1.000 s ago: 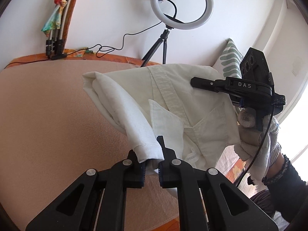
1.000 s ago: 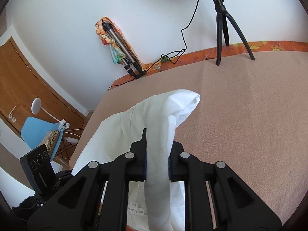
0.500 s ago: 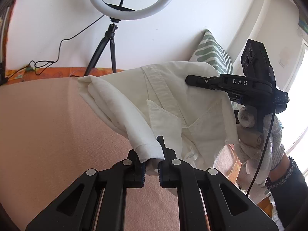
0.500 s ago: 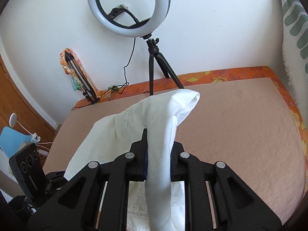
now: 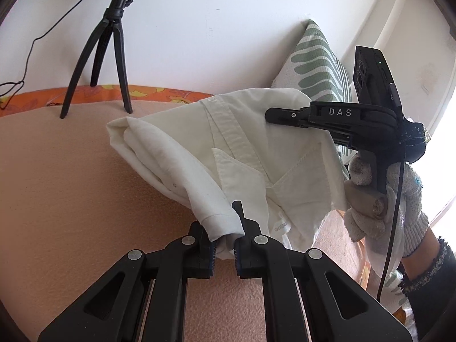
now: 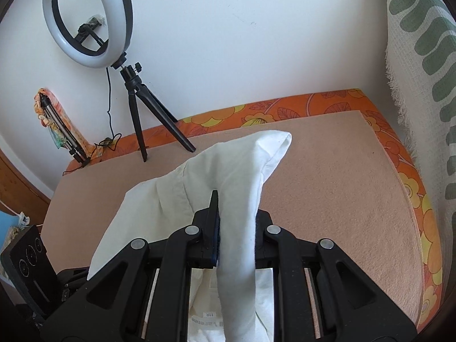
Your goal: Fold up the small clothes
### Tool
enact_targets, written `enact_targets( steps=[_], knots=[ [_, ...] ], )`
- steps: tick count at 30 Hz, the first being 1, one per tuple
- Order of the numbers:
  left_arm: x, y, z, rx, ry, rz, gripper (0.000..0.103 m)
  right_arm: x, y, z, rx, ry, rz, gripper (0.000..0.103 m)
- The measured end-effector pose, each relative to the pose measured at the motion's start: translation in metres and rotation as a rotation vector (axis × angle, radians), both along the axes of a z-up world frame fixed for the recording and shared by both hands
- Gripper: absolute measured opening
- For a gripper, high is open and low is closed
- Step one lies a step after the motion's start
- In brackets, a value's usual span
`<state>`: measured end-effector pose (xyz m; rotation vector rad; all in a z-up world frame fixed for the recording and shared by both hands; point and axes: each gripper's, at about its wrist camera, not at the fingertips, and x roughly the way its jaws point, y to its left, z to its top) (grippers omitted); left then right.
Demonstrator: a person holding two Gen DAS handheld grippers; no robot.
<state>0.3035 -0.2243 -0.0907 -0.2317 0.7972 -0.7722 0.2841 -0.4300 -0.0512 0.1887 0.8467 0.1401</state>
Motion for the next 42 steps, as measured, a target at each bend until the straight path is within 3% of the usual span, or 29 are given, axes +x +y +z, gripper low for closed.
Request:
enact_targets(
  steps=[3, 5, 6, 8, 10, 12, 17, 27, 32, 36, 42],
  knots=[
    [0.005, -0.006, -0.011, 0.016, 0.018, 0.015, 0.008, 0.012, -0.016, -0.014, -0.012, 0.018, -0.036, 0.016],
    [0.006, -0.003, -0.015, 0.032, 0.045, 0.035, 0.013, 0.023, -0.023, -0.026, -0.049, 0.066, -0.055, 0.024],
    [0.007, -0.002, -0.017, 0.053, 0.057, 0.041, 0.018, 0.026, -0.026, -0.031, -0.086, 0.085, -0.080, 0.030],
    [0.004, 0.001, -0.017, 0.095, 0.079, 0.043, 0.029, 0.029, -0.035, -0.037, -0.145, 0.108, -0.154, 0.060],
    [-0.002, 0.007, -0.016, 0.164, 0.068, 0.080, 0.056, 0.025, -0.046, -0.036, -0.140, 0.085, -0.212, 0.065],
    [-0.007, 0.020, -0.017, 0.218, 0.064, 0.134, 0.067, 0.019, -0.054, -0.033, -0.124, 0.066, -0.255, 0.067],
    [-0.012, 0.050, -0.023, 0.219, 0.119, 0.172, 0.067, 0.002, -0.066, -0.022, -0.083, 0.033, -0.328, 0.071],
    [-0.040, 0.057, 0.012, 0.256, 0.007, 0.138, 0.067, -0.044, -0.026, 0.002, -0.170, -0.009, -0.315, 0.072],
    [-0.061, 0.067, 0.033, 0.226, -0.036, 0.127, 0.072, -0.082, -0.002, 0.020, -0.179, -0.054, -0.312, 0.073],
    [-0.077, 0.074, 0.046, 0.210, -0.069, 0.123, 0.075, -0.113, 0.019, 0.030, -0.204, -0.079, -0.314, 0.085],
    [-0.100, 0.086, 0.062, 0.197, -0.119, 0.114, 0.075, -0.151, 0.047, 0.036, -0.221, -0.107, -0.304, 0.085]
  ],
)
